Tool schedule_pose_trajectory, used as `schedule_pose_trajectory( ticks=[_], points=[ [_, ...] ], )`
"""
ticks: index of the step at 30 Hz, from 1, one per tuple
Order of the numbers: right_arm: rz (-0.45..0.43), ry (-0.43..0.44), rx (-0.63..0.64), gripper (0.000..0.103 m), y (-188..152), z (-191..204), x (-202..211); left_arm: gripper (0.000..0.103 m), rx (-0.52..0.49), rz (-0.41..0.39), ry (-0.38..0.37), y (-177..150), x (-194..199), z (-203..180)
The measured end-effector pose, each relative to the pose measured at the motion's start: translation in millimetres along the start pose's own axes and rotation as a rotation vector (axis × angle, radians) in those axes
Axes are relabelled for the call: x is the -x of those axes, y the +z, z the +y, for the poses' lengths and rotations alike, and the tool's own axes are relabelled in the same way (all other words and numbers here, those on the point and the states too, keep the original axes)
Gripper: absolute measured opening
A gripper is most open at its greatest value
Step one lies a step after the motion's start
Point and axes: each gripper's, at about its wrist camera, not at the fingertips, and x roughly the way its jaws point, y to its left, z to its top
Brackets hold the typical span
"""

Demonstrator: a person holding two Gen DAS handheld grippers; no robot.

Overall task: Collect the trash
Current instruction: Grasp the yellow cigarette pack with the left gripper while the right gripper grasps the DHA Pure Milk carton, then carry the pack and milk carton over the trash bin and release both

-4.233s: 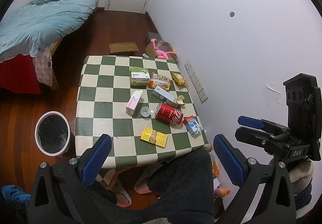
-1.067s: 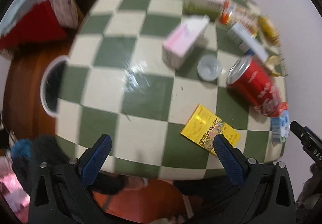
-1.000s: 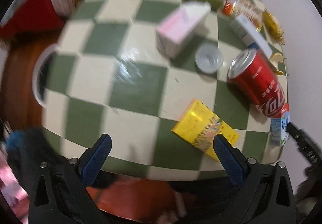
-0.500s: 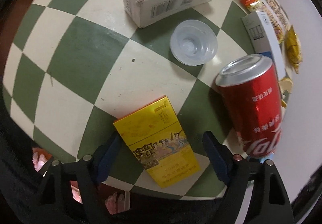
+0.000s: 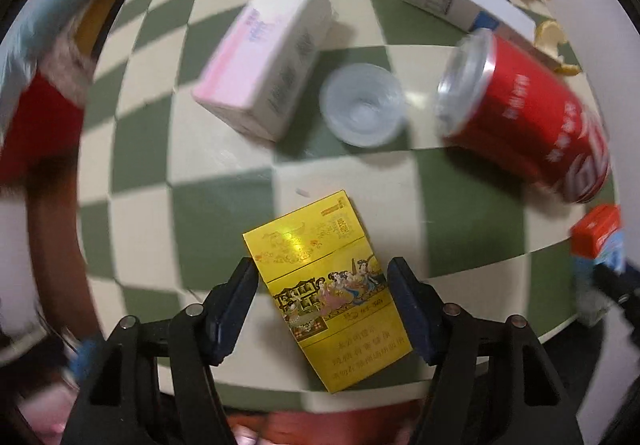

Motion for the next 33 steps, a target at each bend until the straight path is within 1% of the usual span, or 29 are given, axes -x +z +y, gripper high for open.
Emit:
schedule_pose_trajectory(
  ticks=[1,3,5,7,8,9,10,13,14,15,16,17,18,19,21,22,23,25,26,27,28,30,33],
  points=[
    [-0.005,-0.003,0.012,0.075,0,3,1,0.065,-0.03,0.001,0.002,1,2,3],
    [-0.018,-0.034,0.04,0.076,2,8,3,0.065,-0.033,0.022,-0.016,4,6,8],
    [-0.021,-0.056,0.065,0.076,5,11,3,0.065,0.0,0.056,-0.044,3,7,12],
    [-0.017,-0.064,0.094,0.076,6,16,0,0.065,0.069,0.107,-0.113,-2,5,17],
    [-0.016,-0.074,0.109,0.076,8,17,-2,0.066,0.102,0.086,-0.129,-6,11,17],
    [-0.018,-0.099,0.132,0.076,7,20,-4,0.067,0.118,0.098,-0.129,-9,12,18],
    [-0.021,-0.116,0.146,0.076,7,22,-5,0.068,0.129,0.088,-0.127,-11,17,15],
    [-0.022,-0.132,0.168,0.074,4,26,-10,0.069,0.179,0.073,-0.112,-17,19,10],
    [-0.023,-0.132,0.169,0.066,3,27,-12,0.068,0.198,0.065,-0.112,-19,23,7],
    [-0.026,-0.14,0.172,0.059,1,29,-13,0.067,0.206,0.054,-0.111,-19,25,5],
    [-0.03,-0.149,0.174,0.058,0,29,-14,0.064,0.206,0.041,-0.112,-22,21,11],
    [-0.039,-0.157,0.18,0.058,-3,31,-14,0.061,0.2,0.022,-0.112,-27,28,7],
    [-0.042,-0.163,0.183,0.057,-4,32,-14,0.053,0.188,0.0,-0.108,-39,40,4],
    [-0.049,-0.172,0.191,0.057,-7,34,-13,0.053,0.181,-0.008,-0.093,-46,40,0],
    [-0.051,-0.177,0.196,0.057,-10,37,-12,0.053,0.173,-0.027,-0.078,-48,43,-10],
    [-0.05,-0.17,0.193,0.057,-12,38,-11,0.053,0.174,-0.034,-0.078,-51,35,-18],
    [-0.054,-0.169,0.191,0.057,-15,39,-10,0.053,0.175,-0.04,-0.072,-54,39,-20],
    [-0.07,-0.162,0.181,0.057,-22,42,-4,0.053,0.167,-0.075,-0.062,-65,47,-21],
    [-0.077,-0.152,0.174,0.057,-28,43,0,0.053,0.163,-0.09,-0.057,-61,44,-15],
    [-0.086,-0.142,0.165,0.057,-34,46,5,0.053,0.157,-0.115,-0.052,-76,58,-24],
    [-0.1,-0.13,0.158,0.057,-39,49,11,0.053,0.151,-0.138,-0.052,-82,72,-26],
    [-0.13,-0.108,0.151,0.057,-48,55,27,0.053,0.145,-0.187,-0.051,-86,87,-21],
    [-0.164,-0.068,0.144,0.056,-58,65,48,0.053,0.147,-0.277,-0.07,-104,117,-20]
  ],
)
